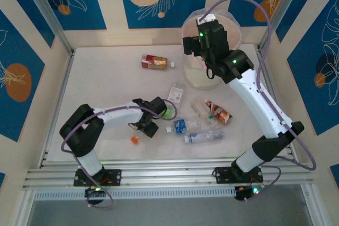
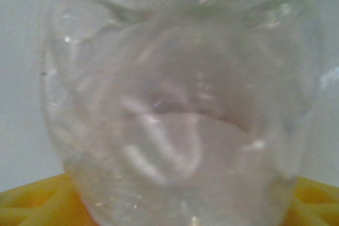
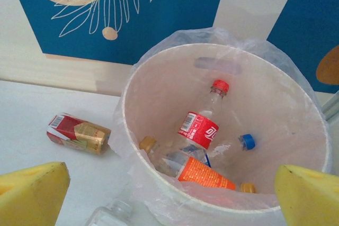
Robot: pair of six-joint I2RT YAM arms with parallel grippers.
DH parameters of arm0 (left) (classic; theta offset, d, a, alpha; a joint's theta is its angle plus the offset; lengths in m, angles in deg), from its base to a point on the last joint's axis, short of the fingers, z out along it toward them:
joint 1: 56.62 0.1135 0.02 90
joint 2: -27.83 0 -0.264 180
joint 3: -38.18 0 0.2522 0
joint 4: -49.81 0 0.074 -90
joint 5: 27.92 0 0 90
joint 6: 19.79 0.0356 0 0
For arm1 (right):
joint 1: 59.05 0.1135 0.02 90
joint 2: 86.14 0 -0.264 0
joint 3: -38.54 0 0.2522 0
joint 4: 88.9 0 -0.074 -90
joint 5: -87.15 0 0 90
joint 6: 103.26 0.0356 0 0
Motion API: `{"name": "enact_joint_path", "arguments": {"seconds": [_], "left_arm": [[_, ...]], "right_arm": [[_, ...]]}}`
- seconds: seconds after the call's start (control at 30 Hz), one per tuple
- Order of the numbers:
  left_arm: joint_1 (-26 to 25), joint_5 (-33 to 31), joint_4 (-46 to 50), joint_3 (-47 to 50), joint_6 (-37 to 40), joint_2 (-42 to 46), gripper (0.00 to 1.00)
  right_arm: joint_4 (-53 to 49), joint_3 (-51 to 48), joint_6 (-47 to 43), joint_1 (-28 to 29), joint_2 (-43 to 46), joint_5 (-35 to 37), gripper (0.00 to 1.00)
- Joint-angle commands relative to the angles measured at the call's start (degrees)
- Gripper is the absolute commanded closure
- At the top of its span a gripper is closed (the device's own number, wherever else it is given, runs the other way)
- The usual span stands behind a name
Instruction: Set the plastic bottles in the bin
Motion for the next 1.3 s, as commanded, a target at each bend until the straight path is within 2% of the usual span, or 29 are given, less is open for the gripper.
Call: {"name": "enact_joint_path", "arguments": {"seconds": [0.0, 0.3, 0.6, 0.8, 0.97, 1.27], "left_arm": [[-0.50, -1.68, 2.25, -0.49, 0.63, 1.23, 0.35], [-0.53, -2.39, 5.05, -2.88, 0.54, 6.67, 0.42], [-0.44, -2.04, 7.79, -7.54, 0.87, 17.95, 0.44], [-0.43, -2.91, 1.78, -11.50, 3.69, 23.36, 0.44], [0.29, -1.43, -4.82, -17.47, 6.50, 22.65, 0.44], [1.76, 0.29, -12.87, -32.02, 7.39, 13.25, 0.44]], "right_arm": [[1.66, -0.62, 1.38, 0.52, 2.22, 0.00, 0.01], [1.72, -1.28, 2.70, 0.57, 3.02, -2.39, 0.01], [1.08, -3.14, 5.87, 0.57, 5.73, -8.20, 0.01], [2.75, -6.99, 8.37, 0.57, 9.64, -9.96, 0.01], [2.24, -8.44, 9.34, 0.48, 11.75, -9.49, 0.01], [1.88, -13.44, 10.47, 0.48, 16.36, -7.47, 0.01]]}}
